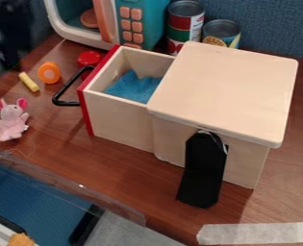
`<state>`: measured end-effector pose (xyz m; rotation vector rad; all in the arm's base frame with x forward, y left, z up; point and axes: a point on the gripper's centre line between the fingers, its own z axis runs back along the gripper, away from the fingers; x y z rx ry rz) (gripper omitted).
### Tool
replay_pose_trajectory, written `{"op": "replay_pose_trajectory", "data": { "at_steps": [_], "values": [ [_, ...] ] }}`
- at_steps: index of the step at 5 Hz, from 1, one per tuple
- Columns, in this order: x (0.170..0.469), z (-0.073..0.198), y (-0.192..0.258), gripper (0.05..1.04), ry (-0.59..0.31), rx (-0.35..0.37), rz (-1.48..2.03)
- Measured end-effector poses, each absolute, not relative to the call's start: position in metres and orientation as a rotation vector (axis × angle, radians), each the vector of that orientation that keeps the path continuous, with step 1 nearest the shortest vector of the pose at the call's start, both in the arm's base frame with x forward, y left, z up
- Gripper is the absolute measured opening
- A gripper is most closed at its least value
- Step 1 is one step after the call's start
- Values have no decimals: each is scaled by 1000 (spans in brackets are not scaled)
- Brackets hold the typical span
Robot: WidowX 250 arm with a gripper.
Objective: Closed the drawer
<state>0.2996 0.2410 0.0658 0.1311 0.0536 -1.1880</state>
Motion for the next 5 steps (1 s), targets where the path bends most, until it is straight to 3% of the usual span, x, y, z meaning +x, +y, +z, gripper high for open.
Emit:
{"op": "replay_pose_trajectory", "data": {
  "at_steps": [3, 4, 5],
  "values": [
    [307, 36, 216, 1001, 114, 196, -1286],
    [308, 23, 203, 1001, 120, 126, -1294],
    [312, 23, 191, 1000, 105, 105, -1308]
  ]
}}
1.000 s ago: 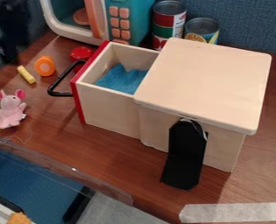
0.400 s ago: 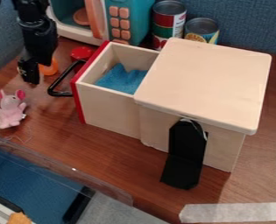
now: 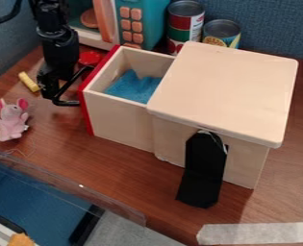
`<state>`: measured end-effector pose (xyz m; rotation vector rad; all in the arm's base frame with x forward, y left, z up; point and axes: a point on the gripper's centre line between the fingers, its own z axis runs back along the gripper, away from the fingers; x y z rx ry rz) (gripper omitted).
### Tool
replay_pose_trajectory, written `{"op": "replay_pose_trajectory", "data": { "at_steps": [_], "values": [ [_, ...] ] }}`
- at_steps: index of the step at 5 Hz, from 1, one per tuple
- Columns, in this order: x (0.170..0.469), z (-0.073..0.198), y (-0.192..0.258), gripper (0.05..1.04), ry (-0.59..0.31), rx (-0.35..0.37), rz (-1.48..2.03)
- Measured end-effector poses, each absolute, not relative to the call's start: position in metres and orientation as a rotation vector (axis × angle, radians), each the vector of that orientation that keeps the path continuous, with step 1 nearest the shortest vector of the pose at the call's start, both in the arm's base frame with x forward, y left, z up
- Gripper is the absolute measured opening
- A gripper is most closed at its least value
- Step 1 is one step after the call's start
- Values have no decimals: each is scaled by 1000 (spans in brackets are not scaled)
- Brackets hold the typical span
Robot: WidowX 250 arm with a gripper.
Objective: Closed the drawer
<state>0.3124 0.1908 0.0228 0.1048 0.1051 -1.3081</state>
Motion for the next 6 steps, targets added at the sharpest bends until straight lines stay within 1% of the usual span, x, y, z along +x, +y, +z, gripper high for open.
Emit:
{"op": "replay_pose_trajectory", "data": {
  "at_steps": [1, 2, 4, 5, 6],
  "values": [
    [314, 22, 186, 1000, 94, 96, -1312],
    [309, 19, 169, 1000, 84, 65, -1328],
    [304, 26, 144, 1000, 64, 78, -1371],
    [310, 22, 124, 1000, 64, 76, -1394],
    [321, 23, 92, 1000, 54, 83, -1428]
  ]
}}
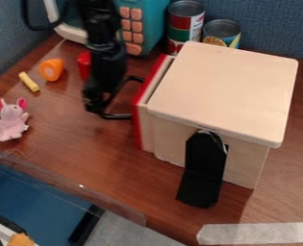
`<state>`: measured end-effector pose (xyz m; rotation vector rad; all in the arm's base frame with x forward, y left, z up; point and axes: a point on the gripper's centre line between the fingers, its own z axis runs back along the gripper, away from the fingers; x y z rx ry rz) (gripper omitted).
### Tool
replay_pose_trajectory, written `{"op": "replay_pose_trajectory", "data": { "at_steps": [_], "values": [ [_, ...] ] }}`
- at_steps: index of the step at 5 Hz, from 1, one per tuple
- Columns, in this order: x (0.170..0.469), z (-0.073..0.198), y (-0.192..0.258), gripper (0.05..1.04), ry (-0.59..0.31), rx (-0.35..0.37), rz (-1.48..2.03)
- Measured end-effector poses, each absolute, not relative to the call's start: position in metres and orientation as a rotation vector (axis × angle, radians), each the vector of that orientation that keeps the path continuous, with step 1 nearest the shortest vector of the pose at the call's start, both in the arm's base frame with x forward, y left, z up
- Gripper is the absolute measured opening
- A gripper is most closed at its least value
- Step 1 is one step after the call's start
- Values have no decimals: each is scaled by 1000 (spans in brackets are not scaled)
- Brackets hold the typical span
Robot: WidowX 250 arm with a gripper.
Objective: Closed the drawer
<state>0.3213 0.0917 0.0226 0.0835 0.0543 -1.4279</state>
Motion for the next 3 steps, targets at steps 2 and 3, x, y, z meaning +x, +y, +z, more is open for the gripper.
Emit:
{"op": "replay_pose_trajectory", "data": {
  "at_steps": [2, 3],
  "values": [
    [344, 11, 63, 1000, 59, 85, -1452],
    [348, 11, 57, 1000, 51, 65, -1450]
  ]
}}
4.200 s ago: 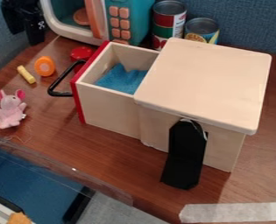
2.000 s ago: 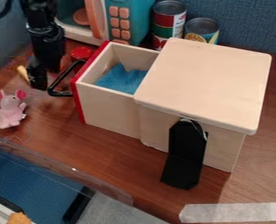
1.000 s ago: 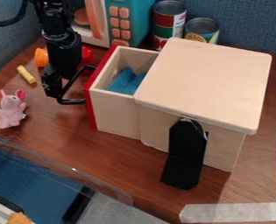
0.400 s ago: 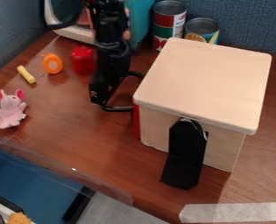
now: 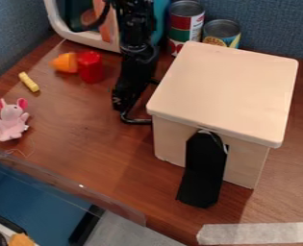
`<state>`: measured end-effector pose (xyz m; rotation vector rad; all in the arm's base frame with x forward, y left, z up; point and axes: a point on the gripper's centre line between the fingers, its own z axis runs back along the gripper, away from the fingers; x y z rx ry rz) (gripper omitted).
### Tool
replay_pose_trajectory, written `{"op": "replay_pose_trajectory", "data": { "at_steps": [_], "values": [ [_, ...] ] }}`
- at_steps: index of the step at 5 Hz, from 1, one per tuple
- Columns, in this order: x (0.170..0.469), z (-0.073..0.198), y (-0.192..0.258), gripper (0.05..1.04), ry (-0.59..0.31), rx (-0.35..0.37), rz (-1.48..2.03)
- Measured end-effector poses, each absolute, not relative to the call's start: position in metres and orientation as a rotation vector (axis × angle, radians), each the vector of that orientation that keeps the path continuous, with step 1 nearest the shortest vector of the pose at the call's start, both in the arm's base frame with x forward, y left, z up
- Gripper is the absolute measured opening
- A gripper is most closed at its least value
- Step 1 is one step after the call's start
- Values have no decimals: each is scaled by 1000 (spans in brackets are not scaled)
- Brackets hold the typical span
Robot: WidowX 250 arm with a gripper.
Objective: Closed the drawer
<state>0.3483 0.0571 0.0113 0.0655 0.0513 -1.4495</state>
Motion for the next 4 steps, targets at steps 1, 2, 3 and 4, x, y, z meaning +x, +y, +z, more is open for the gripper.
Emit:
{"op": "replay_pose_trajectory", "data": {
  "at_steps": [1, 2, 3, 4],
  "values": [
    [347, 12, 50, 1000, 31, 16, -1467],
    [337, 20, 58, 1000, 36, 29, -1435],
    [324, 55, 92, 1000, 81, 41, -1229],
    [297, 89, 130, 1000, 59, -2, -1009]
  ]
}}
